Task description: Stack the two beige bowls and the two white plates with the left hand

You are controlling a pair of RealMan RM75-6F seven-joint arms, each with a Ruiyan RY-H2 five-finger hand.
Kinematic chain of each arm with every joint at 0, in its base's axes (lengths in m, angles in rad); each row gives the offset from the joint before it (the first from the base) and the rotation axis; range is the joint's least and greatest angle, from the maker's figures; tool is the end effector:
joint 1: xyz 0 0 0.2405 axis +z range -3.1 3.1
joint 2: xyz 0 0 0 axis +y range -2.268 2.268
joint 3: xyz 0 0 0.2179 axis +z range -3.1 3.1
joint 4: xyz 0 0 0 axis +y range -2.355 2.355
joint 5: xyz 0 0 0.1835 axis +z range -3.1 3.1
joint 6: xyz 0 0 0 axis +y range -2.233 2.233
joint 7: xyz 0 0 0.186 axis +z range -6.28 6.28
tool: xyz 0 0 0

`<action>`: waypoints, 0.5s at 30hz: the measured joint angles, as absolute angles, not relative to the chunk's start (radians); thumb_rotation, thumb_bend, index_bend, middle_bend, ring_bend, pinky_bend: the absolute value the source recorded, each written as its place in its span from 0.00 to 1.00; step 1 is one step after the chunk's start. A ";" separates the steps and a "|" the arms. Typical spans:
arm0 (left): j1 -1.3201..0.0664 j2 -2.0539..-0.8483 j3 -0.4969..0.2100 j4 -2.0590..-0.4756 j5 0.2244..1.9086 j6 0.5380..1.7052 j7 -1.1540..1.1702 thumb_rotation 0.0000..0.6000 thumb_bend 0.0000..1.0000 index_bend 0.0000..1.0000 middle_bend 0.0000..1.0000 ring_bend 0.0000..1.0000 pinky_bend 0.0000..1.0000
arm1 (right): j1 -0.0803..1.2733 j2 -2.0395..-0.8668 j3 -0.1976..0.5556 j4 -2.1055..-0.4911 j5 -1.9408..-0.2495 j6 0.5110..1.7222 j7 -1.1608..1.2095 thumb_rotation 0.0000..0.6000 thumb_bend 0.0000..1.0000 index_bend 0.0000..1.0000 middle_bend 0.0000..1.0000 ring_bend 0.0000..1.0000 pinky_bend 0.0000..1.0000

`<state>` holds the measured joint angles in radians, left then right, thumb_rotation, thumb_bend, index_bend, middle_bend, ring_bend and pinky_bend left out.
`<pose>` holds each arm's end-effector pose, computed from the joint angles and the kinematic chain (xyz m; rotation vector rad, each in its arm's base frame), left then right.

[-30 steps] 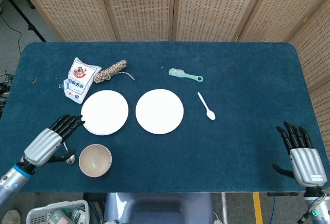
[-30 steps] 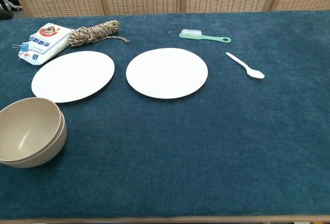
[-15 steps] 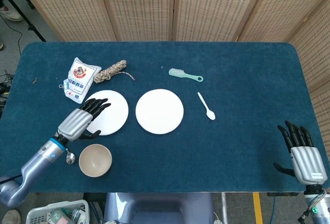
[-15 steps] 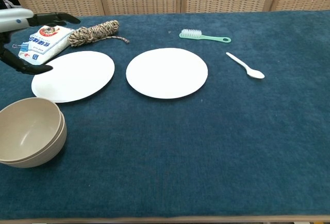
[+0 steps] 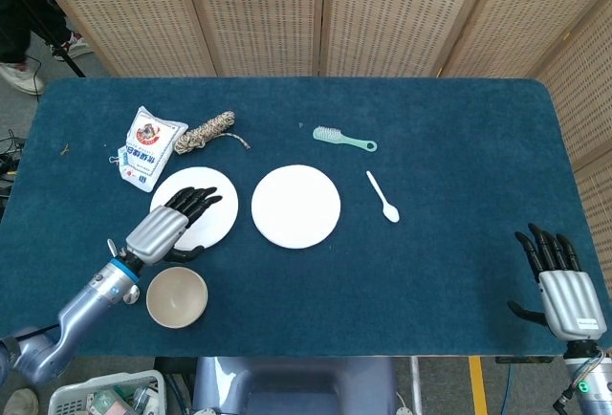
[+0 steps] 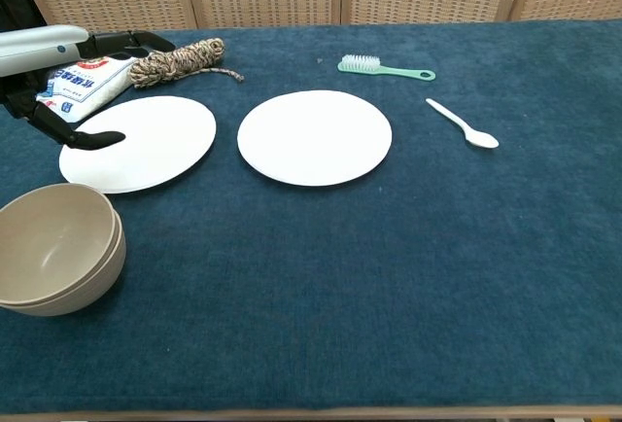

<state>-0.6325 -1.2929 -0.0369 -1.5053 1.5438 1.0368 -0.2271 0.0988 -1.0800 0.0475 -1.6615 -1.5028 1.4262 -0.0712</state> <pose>-0.1459 0.3179 0.0457 -1.9630 -1.0587 -1.1059 -0.2609 -0.2202 0.1623 1.4530 -0.8908 0.8382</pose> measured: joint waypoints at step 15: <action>-0.730 -1.449 -0.083 -1.395 1.469 0.899 -0.134 1.00 0.34 0.00 0.00 0.00 0.00 | 0.105 -1.093 0.046 -1.655 -1.489 1.410 -0.095 1.00 0.00 0.02 0.00 0.00 0.00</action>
<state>-0.7300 -1.4486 -0.0829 -1.3949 1.4687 0.8995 -0.1343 0.1054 -1.0933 0.0457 -1.6550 -1.4890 1.4096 -0.0952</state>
